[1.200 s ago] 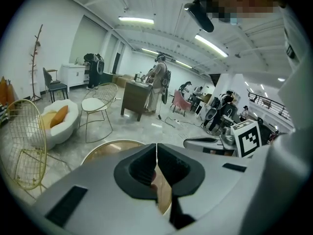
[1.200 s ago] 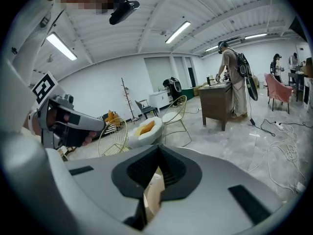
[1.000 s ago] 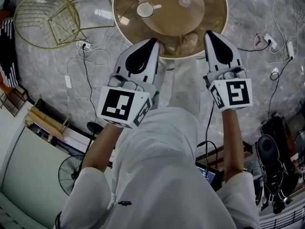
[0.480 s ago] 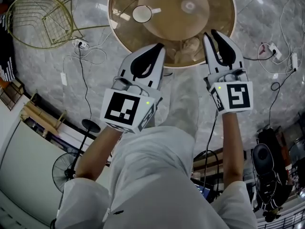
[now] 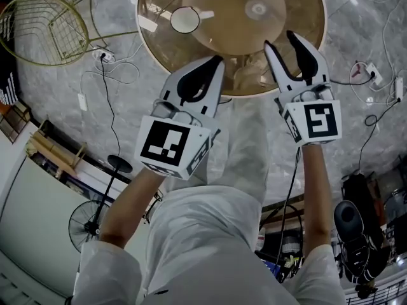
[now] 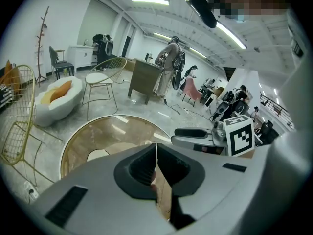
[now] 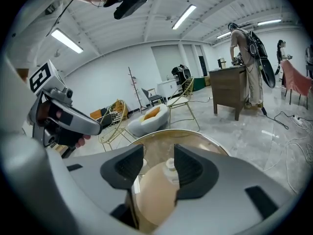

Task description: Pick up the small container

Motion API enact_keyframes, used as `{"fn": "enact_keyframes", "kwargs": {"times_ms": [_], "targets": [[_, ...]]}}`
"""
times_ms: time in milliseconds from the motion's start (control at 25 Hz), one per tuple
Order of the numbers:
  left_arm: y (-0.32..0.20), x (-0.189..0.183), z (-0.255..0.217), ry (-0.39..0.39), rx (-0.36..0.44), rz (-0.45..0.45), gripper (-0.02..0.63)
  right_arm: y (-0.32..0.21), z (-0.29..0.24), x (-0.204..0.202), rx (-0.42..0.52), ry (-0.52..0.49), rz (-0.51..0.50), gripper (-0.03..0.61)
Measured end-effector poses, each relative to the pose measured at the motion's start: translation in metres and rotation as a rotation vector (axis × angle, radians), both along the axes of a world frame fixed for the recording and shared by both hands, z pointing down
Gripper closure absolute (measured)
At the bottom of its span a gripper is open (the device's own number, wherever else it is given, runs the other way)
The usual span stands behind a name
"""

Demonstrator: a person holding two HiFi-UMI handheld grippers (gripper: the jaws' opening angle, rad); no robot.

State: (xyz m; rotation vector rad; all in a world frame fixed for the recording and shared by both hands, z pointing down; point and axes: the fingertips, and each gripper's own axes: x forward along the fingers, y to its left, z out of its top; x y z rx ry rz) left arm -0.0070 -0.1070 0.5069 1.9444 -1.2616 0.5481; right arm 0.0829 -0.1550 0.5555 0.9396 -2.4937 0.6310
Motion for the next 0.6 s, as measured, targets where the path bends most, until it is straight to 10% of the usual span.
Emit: {"fn": "enact_keyframes", "kwargs": {"times_ms": [600], "targets": [[-0.009, 0.003, 0.057, -0.006, -0.026, -0.008, 0.589, -0.015, 0.072, -0.009, 0.003, 0.051, -0.058, 0.304]]}}
